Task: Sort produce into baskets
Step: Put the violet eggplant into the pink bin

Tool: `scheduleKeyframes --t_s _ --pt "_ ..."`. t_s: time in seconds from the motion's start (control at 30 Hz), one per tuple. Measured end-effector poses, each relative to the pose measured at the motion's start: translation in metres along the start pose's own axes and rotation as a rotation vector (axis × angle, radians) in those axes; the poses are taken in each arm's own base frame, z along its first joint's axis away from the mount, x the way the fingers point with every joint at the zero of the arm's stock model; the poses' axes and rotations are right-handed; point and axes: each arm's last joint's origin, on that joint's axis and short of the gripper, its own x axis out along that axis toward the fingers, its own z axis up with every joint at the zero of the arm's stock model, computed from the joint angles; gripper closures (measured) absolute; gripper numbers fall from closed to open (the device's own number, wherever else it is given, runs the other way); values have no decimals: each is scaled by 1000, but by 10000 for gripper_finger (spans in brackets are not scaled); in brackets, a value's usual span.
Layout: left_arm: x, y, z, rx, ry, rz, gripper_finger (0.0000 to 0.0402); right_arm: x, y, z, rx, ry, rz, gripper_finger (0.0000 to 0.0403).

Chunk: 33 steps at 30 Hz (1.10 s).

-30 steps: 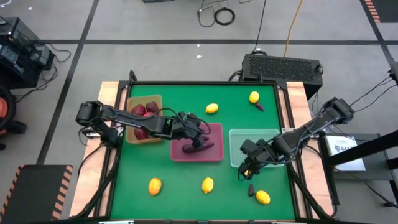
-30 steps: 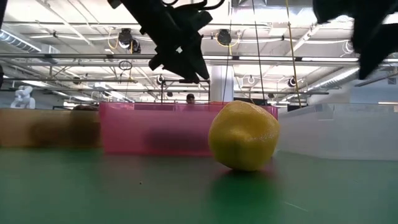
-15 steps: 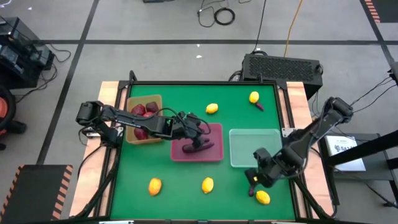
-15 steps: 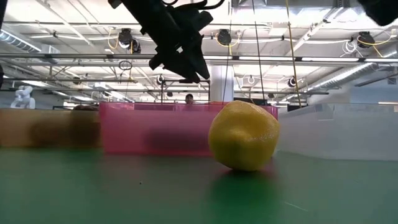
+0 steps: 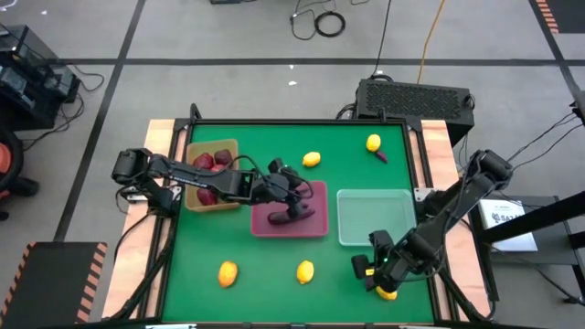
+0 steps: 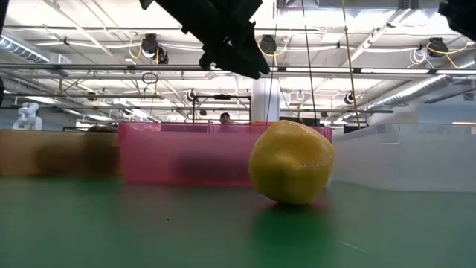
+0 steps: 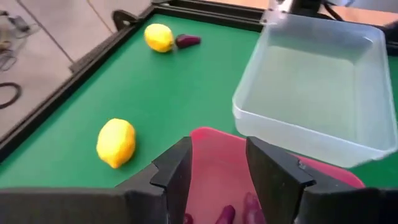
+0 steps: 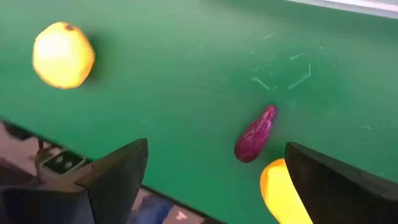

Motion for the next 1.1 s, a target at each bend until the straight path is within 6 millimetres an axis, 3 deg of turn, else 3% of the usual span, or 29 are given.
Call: scheduleKeyframes --t_s 0.4,0.87,1.1 --pt "0 -2 -4 62 40 -77 242 31 -3 -4 71 -18 -140 35" --pt "0 -2 -5 65 42 -81 242 69 -2 -6 -53 5 -233 35" --pt "0 -2 -5 64 42 -81 242 76 0 -6 -57 3 -236 78"
